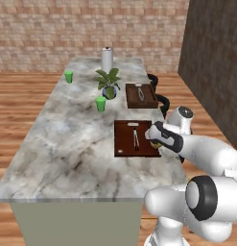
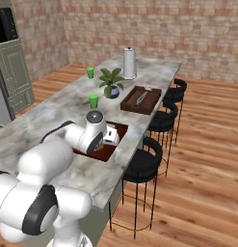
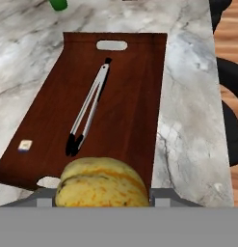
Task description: Gather the bell pepper and squash from the fridge and place them on a tray on the dining counter. Then gather the fishs from the fridge and place them on the other tray.
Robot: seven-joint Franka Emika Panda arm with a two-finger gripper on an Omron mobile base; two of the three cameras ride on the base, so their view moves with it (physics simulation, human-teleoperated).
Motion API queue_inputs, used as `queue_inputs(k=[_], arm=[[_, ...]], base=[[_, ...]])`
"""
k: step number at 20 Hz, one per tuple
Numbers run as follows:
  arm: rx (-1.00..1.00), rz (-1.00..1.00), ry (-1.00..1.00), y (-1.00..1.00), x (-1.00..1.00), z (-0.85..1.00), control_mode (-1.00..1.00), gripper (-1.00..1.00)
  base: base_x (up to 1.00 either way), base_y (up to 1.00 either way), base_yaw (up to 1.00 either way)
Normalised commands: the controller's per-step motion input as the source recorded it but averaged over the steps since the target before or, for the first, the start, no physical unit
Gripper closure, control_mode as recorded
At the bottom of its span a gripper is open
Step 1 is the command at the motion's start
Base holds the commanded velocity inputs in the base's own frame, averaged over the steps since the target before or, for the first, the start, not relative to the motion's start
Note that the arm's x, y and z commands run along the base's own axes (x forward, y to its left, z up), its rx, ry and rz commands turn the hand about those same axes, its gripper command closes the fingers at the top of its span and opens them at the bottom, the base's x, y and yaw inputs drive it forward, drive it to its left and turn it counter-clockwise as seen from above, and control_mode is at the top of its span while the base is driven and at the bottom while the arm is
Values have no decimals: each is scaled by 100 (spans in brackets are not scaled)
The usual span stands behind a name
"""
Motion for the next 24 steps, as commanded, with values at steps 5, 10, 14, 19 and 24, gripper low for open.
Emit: queue_inputs(k=[5,10,14,19,24], arm=[[0,0,0,2,12,-26,-100,100],[0,0,0,2,16,-14,-100,100],[0,0,0,14,24,-14,-100,100],[0,0,0,0,28,-4,-100,100],[0,0,0,0,22,-19,-100,100]], base=[[0,0,0],[0,0,0],[0,0,0],[0,0,0],[0,0,0]])
